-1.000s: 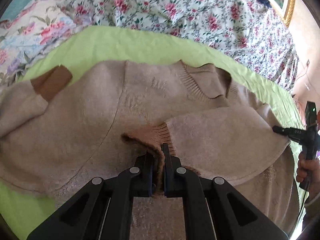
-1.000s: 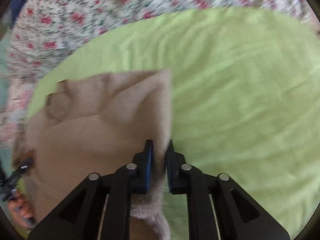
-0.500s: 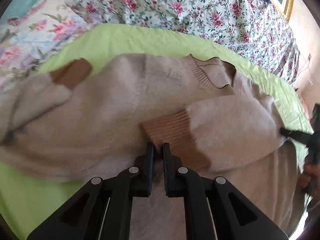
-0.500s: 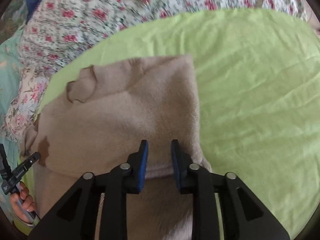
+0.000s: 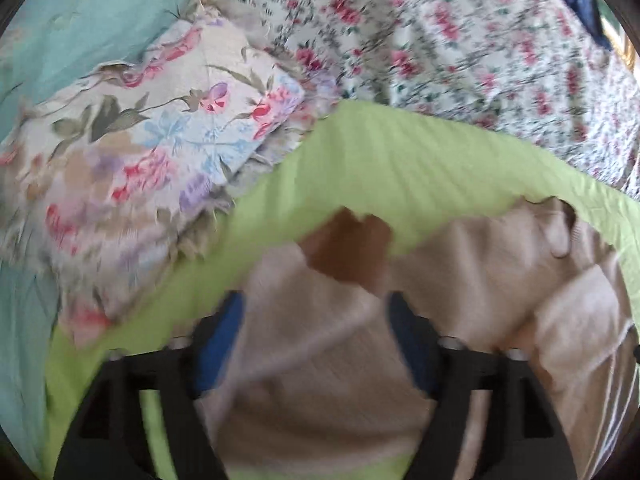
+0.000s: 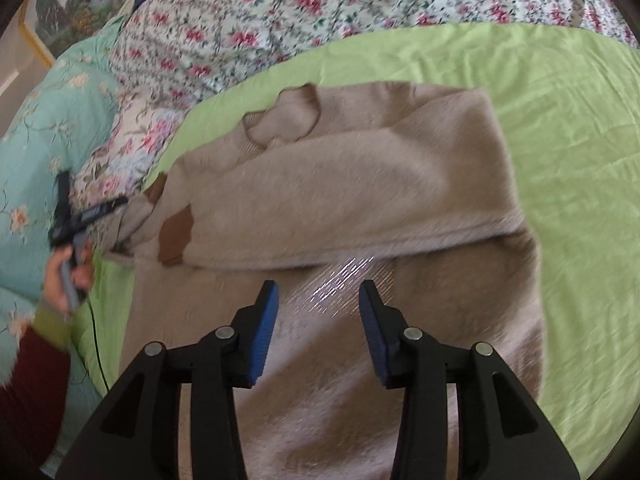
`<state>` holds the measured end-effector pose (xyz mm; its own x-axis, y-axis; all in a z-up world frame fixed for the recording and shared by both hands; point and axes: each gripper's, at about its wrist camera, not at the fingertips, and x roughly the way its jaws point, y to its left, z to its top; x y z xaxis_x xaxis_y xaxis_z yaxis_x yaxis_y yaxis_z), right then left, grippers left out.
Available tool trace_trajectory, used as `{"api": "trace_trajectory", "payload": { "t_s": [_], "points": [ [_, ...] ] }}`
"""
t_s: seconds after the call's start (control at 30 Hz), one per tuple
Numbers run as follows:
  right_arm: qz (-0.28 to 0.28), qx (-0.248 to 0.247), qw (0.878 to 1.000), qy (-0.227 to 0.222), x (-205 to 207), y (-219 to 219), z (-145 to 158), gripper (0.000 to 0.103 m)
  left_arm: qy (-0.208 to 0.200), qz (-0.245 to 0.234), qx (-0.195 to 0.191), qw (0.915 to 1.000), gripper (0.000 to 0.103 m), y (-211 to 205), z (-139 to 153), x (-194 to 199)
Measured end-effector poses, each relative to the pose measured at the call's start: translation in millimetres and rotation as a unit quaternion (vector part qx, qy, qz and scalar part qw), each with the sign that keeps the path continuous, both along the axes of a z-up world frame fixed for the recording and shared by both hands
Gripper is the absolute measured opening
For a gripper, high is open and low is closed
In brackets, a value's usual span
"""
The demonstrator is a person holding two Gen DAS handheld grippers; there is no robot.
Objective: Fold small clothes
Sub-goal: 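Carry the held cuff across the body with the left gripper and release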
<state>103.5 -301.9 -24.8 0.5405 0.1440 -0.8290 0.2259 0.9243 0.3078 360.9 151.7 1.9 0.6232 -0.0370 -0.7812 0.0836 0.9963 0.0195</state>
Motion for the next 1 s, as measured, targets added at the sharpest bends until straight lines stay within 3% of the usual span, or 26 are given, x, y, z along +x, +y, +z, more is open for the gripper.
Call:
{"api": "trace_trajectory", "payload": {
  "t_s": [0.13,0.2,0.23,0.27,0.3,0.33,0.47,0.6,0.7,0.87,1.0],
  "points": [
    [0.005,0.003,1.0,0.008,0.4,6.1,-7.5,0.044,0.062,-0.023,0.02,0.9976,0.09,18.7,-25.2,45.2],
    [0.003,0.006,1.0,0.012,1.4,7.9,-11.0,0.044,0.093,-0.03,0.012,0.9952,0.084,26.1,-40.6,56.6],
    [0.003,0.007,1.0,0.013,1.7,8.6,-12.4,0.044,0.103,-0.03,0.011,0.9942,0.063,29.2,-46.7,59.4],
    [0.004,0.009,1.0,0.014,1.8,10.0,-13.0,0.044,0.114,-0.033,0.005,0.9929,0.025,32.2,-53.3,61.2],
    [0.005,0.01,1.0,0.013,1.7,10.7,-13.0,0.044,0.122,-0.038,-0.008,0.9918,0.01,34.7,-57.6,60.6],
    [0.005,0.011,1.0,0.011,1.3,11.7,-12.3,0.044,0.116,-0.04,-0.02,0.9922,0.007,36.1,-57.2,56.0],
    [0.006,0.013,1.0,-0.006,-1.3,15.0,-2.9,0.044,0.052,-0.045,-0.02,0.9974,0.005,24.5,-35.4,17.8],
    [0.001,0.015,1.0,-0.023,-6.5,15.5,6.8,0.044,-0.023,-0.048,-0.068,0.9963,0.005,1.6,2.3,-33.2],
    [-0.004,0.021,0.999,-0.028,-11.7,13.2,9.5,0.044,-0.059,-0.059,-0.113,0.9901,0.005,-27.5,23.5,-63.8],
    [-0.027,0.024,0.999,-0.034,-22.6,-1.5,11.6,0.044,-0.098,-0.111,-0.169,0.9745,0.005,-115.7,45.6,-93.5],
    [-0.051,0.028,0.998,-0.039,-30.6,-17.4,10.9,0.044,-0.112,-0.174,-0.179,0.9617,0.005,-194.6,47.9,-104.2]
  ]
}}
